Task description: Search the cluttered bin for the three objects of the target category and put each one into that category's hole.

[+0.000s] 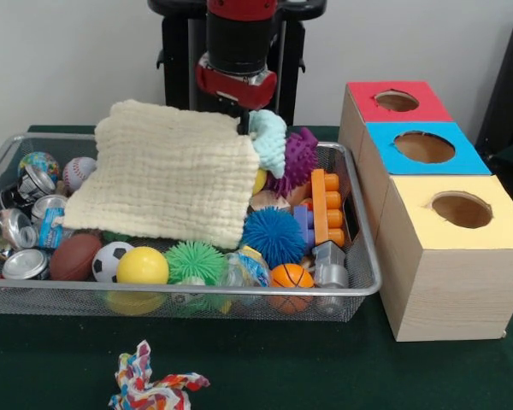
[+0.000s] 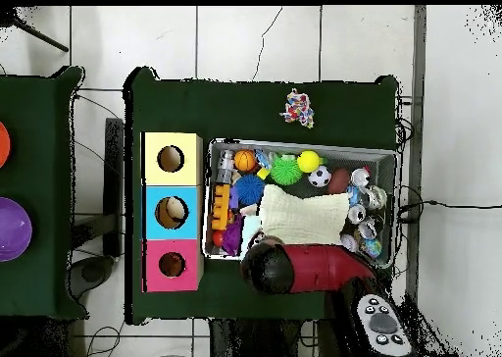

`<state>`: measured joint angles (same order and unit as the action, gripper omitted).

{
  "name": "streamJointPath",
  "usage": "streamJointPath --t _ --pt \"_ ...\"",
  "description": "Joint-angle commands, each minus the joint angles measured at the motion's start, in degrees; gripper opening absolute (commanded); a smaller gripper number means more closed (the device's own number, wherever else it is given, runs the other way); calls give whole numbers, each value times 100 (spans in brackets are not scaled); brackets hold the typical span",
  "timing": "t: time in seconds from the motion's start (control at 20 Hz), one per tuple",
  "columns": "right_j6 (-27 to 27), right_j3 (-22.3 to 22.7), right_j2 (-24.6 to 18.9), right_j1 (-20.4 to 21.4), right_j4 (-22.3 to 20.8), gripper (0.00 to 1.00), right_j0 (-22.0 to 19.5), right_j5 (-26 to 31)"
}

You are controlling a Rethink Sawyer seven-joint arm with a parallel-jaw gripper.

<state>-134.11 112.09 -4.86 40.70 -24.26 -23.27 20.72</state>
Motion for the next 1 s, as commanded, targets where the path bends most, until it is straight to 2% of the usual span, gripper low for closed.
streamJointPath --t 0.05,0.2,0.4,0.65,1.0 --pt "-146 -1259 620 -63 -866 0 528 -519" --pt "250 -1554 631 27 -1269 0 535 -324" --pt "702 -1676 337 155 -1433 0 314 23" --pt "660 -1687 214 240 -1566 0 247 1" --pt "512 -1851 84 -3 -1842 0 62 -586"
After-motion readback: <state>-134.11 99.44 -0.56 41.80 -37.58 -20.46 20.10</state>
